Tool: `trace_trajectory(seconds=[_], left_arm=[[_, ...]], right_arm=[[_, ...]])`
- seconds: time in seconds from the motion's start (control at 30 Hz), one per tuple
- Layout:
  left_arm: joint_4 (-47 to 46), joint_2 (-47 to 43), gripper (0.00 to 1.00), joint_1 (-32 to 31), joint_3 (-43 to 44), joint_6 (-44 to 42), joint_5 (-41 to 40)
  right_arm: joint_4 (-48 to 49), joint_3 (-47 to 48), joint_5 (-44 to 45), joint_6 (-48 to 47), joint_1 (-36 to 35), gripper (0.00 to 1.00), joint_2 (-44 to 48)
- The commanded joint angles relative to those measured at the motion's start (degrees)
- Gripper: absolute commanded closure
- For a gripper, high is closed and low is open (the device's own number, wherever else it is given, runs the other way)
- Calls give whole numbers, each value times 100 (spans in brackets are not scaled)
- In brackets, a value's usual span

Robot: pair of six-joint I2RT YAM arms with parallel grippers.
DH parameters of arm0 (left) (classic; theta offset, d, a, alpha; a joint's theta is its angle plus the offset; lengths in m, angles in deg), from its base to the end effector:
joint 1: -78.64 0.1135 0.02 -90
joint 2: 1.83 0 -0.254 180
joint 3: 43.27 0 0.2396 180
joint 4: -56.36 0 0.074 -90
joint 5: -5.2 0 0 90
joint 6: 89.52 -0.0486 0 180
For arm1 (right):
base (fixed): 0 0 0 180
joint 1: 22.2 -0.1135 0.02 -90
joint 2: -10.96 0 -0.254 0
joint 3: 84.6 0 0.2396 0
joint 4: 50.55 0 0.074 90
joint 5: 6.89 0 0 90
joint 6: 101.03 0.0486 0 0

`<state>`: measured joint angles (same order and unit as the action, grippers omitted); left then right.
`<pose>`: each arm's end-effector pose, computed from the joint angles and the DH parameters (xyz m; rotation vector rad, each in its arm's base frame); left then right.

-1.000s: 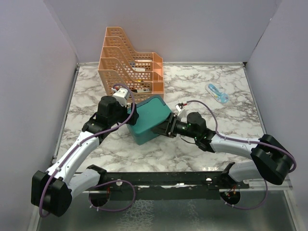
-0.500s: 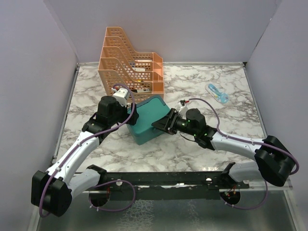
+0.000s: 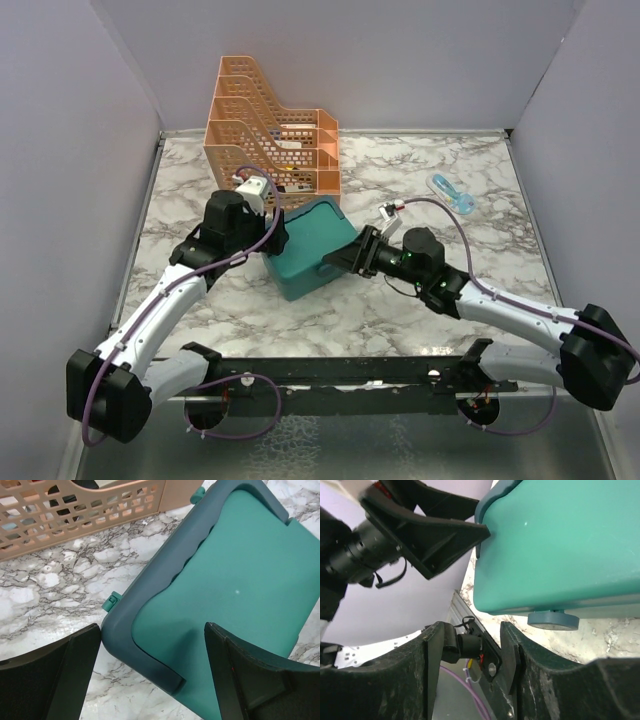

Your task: Organize the medicine kit

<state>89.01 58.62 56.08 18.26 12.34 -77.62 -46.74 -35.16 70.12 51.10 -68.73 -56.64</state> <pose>0.2178 -0.0971 0.2750 0.2762 2.1382 -0.4856 0.1768 0.2023 0.2436 0.1012 2.1072 1.4649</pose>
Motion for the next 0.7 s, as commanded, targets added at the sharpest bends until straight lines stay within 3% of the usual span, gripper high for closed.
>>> trace_trajectory(seconds=[0.0, 0.27, 0.47, 0.67], left_arm=[[13, -93, 13, -6, 336, 27, 164], [79, -248, 11, -11, 393, -128, -98], [90, -172, 11, -11, 170, -157, -40], [123, -78, 15, -11, -48, -179, -96]], right_arm=[[205, -456, -171, -571, -19, 52, 354], [-163, -957, 239, -501, -23, 58, 392], [272, -752, -46, -559, -24, 69, -413], [419, -313, 4, -573, -28, 72, -965]])
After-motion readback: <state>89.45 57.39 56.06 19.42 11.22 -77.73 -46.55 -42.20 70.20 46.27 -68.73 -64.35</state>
